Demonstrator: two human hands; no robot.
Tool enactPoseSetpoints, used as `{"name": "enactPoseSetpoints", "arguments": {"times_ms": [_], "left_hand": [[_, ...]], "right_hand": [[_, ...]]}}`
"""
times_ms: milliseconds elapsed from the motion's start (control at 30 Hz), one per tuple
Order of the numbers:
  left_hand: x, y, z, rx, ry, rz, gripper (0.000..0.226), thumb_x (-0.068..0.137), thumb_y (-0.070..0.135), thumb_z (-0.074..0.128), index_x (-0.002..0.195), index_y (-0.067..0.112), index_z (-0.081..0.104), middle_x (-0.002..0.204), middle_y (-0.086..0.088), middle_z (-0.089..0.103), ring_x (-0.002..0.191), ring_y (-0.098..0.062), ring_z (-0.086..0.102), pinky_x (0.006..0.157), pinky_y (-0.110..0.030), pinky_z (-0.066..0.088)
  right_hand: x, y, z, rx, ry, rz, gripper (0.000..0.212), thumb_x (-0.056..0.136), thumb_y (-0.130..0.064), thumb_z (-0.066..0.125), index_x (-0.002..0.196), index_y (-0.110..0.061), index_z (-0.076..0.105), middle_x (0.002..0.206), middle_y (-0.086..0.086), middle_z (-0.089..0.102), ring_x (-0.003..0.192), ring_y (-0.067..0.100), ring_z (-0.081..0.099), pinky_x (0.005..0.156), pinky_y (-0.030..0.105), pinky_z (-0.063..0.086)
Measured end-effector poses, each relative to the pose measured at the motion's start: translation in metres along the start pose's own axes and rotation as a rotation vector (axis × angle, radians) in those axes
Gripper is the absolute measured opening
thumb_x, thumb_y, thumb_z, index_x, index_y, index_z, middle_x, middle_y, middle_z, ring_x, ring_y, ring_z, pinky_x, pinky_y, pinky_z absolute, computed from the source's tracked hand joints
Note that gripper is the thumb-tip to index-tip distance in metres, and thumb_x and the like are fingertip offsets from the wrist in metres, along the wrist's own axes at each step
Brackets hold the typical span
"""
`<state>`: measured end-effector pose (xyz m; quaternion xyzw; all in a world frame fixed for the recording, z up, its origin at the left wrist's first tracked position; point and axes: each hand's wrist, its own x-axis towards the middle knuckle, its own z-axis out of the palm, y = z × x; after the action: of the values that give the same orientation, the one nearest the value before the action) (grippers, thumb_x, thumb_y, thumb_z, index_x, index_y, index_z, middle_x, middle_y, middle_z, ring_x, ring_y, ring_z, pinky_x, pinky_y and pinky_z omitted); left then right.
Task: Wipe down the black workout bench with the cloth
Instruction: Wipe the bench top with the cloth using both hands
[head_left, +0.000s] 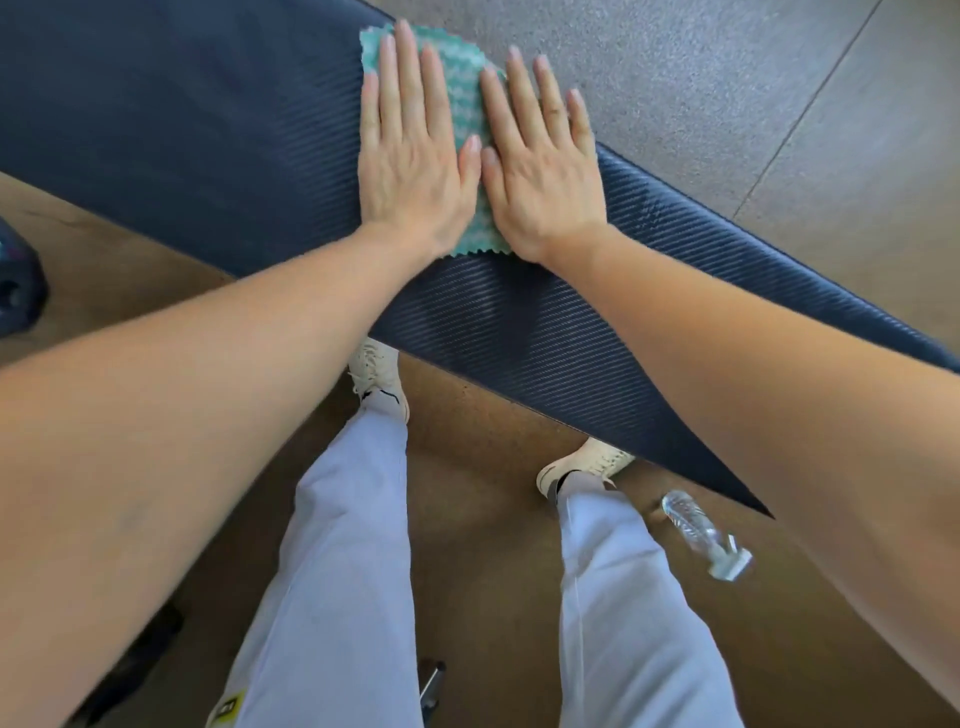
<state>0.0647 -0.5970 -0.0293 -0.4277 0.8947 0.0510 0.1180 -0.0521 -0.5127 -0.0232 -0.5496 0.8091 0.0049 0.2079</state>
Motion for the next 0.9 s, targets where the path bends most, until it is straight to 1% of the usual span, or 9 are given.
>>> {"name": "enactPoseSetpoints", "arguments": {"times_ms": [167, 233, 367, 533, 600, 667, 733, 800, 900], "left_hand": [[0.012, -0.011, -0.006, -0.013, 0.025, 0.099, 0.067, 0.106, 0.046, 0.016, 0.164, 0.013, 0.005, 0.169, -0.026, 0.007, 0.159, -0.037, 0.006, 0.129, -0.05, 0.008], [0.002, -0.014, -0.005, -0.003, 0.025, 0.127, 0.066, 0.107, 0.046, 0.016, 0.164, 0.017, 0.004, 0.169, -0.027, 0.007, 0.158, -0.038, 0.007, 0.129, -0.052, 0.01], [-0.047, -0.026, 0.001, 0.007, -0.041, 0.155, 0.068, 0.108, 0.047, 0.018, 0.164, 0.013, 0.001, 0.169, -0.027, 0.002, 0.158, -0.039, 0.003, 0.128, -0.054, 0.01], [-0.144, -0.04, 0.013, -0.048, -0.158, 0.077, 0.069, 0.109, 0.045, 0.02, 0.164, 0.009, -0.002, 0.168, -0.029, -0.003, 0.158, -0.04, -0.002, 0.129, -0.052, 0.008], [-0.173, -0.048, 0.015, -0.047, -0.215, 0.055, 0.069, 0.108, 0.046, 0.014, 0.164, 0.008, -0.002, 0.168, -0.029, -0.003, 0.158, -0.04, -0.002, 0.129, -0.051, 0.007], [-0.189, -0.063, 0.013, -0.039, -0.249, 0.035, 0.069, 0.107, 0.046, 0.005, 0.163, 0.007, -0.001, 0.169, -0.028, 0.0, 0.158, -0.041, 0.001, 0.129, -0.052, 0.008], [-0.193, -0.065, 0.012, -0.069, -0.266, 0.039, 0.071, 0.106, 0.048, 0.001, 0.164, 0.006, 0.006, 0.169, -0.028, 0.005, 0.158, -0.04, 0.005, 0.129, -0.052, 0.01], [-0.187, -0.062, 0.01, -0.085, -0.257, 0.039, 0.073, 0.105, 0.049, -0.001, 0.163, 0.006, 0.01, 0.168, -0.028, 0.007, 0.158, -0.039, 0.008, 0.129, -0.052, 0.01], [-0.145, -0.073, 0.007, -0.093, -0.195, -0.017, 0.072, 0.106, 0.049, 0.007, 0.163, 0.004, 0.008, 0.168, -0.029, 0.004, 0.158, -0.039, 0.005, 0.129, -0.051, 0.008]], "right_hand": [[0.008, -0.005, -0.002, 0.03, -0.042, 0.064, 0.061, 0.106, -0.042, 0.016, 0.163, -0.023, 0.008, 0.171, 0.002, 0.01, 0.157, 0.028, 0.012, 0.126, 0.047, 0.012], [-0.002, -0.009, 0.0, 0.002, -0.028, 0.072, 0.062, 0.107, -0.044, 0.015, 0.163, -0.022, 0.007, 0.171, 0.005, 0.008, 0.157, 0.03, 0.009, 0.127, 0.05, 0.009], [-0.043, -0.028, 0.015, -0.061, -0.049, 0.029, 0.063, 0.108, -0.046, 0.014, 0.163, -0.018, 0.003, 0.171, 0.011, 0.002, 0.157, 0.036, -0.001, 0.126, 0.056, 0.005], [-0.119, -0.064, 0.046, -0.03, -0.15, -0.03, 0.064, 0.109, -0.045, 0.023, 0.163, -0.018, 0.004, 0.171, 0.011, -0.002, 0.156, 0.038, -0.007, 0.125, 0.058, 0.002], [-0.142, -0.077, 0.052, -0.02, -0.199, -0.071, 0.065, 0.108, -0.043, 0.03, 0.164, -0.019, 0.005, 0.171, 0.01, -0.002, 0.156, 0.038, -0.007, 0.126, 0.058, 0.002], [-0.148, -0.092, 0.051, -0.02, -0.235, -0.123, 0.063, 0.108, -0.043, 0.03, 0.164, -0.02, 0.008, 0.171, 0.007, 0.0, 0.157, 0.036, -0.007, 0.127, 0.056, 0.002], [-0.147, -0.091, 0.049, 0.002, -0.26, -0.122, 0.062, 0.109, -0.045, 0.026, 0.164, -0.022, 0.009, 0.171, 0.004, 0.0, 0.157, 0.034, -0.007, 0.127, 0.054, 0.001], [-0.142, -0.082, 0.045, -0.002, -0.268, -0.142, 0.06, 0.109, -0.045, 0.025, 0.163, -0.024, 0.01, 0.171, 0.002, 0.004, 0.158, 0.032, -0.004, 0.127, 0.054, 0.004], [-0.098, -0.079, 0.03, -0.073, -0.242, -0.237, 0.058, 0.109, -0.044, 0.022, 0.163, -0.024, 0.013, 0.171, 0.002, 0.01, 0.158, 0.03, 0.003, 0.127, 0.052, 0.009]]}}
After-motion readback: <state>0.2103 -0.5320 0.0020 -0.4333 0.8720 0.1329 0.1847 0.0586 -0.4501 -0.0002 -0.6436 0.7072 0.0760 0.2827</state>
